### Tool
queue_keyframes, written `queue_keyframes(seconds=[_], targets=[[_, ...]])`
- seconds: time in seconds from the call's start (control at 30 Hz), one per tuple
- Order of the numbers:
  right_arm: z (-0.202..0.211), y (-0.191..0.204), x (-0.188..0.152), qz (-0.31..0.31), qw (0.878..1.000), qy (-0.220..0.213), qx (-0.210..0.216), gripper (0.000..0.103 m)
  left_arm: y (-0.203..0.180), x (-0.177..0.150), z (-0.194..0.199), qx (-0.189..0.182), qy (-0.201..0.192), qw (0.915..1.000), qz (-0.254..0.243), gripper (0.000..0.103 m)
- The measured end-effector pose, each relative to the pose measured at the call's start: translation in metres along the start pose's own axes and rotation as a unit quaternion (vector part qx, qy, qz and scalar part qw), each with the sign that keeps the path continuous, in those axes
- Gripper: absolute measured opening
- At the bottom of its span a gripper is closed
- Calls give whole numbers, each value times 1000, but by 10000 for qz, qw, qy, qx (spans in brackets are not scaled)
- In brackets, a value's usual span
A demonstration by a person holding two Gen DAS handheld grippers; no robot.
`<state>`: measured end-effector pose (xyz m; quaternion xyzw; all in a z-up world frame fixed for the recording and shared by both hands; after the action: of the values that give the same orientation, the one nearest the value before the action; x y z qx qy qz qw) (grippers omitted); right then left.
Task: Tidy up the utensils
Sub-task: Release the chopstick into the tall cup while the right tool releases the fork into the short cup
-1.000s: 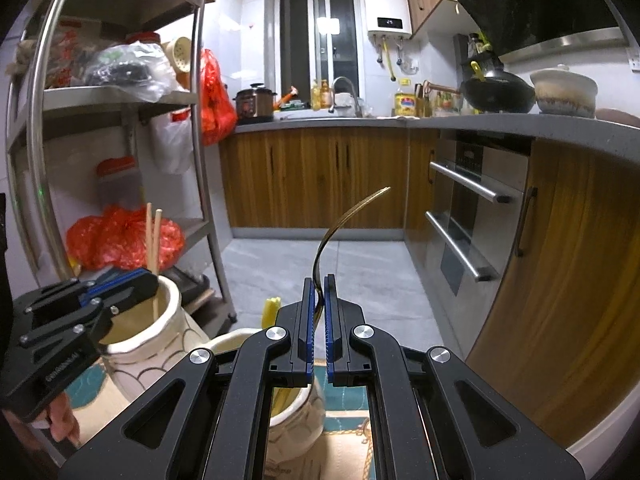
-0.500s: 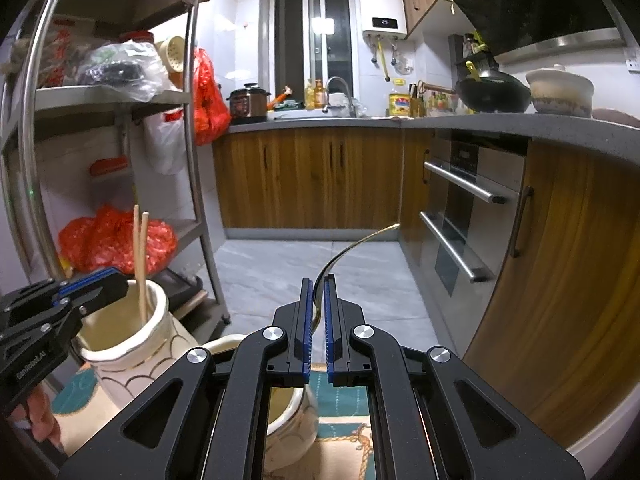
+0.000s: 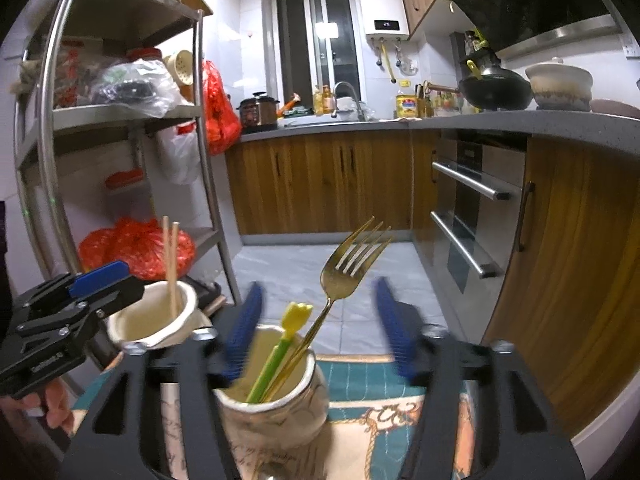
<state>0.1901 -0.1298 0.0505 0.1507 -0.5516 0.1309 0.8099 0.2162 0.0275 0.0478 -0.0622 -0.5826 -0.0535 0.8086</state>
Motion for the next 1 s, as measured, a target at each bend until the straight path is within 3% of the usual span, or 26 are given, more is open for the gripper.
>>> queue_keyframes(seconds=[0.13, 0.2, 0.27, 0.6, 1.0], targets=[[17, 5, 3, 5, 9997, -69, 243, 97, 1, 2, 14, 45, -61, 10000, 61, 69], [28, 6, 7, 13, 9994, -174, 313, 98, 2, 4, 21, 101, -124, 9998, 83, 88], [36, 6, 9, 41, 9994, -217, 279, 98, 2, 7, 33, 115, -222, 9996, 130, 96], [71, -8, -3, 83, 9997, -180, 140, 98, -1, 2, 63, 90, -139, 9995, 252, 97], [72, -25, -55, 189, 9992, 347, -91, 98, -16, -56, 62, 62, 705, 9971, 292, 97]])
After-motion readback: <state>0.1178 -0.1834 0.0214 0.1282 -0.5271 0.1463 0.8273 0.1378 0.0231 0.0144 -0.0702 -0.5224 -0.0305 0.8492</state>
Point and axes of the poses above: each gripper's, at about its wrist camera, not at the fingertips, and z roughly against the way its jaws point, y to its left, x to its top, the point moved 8 cm from there along -z, roughly the way its jaws point, and after that the axes turned 1 degree about z, right-handed, at the moved point
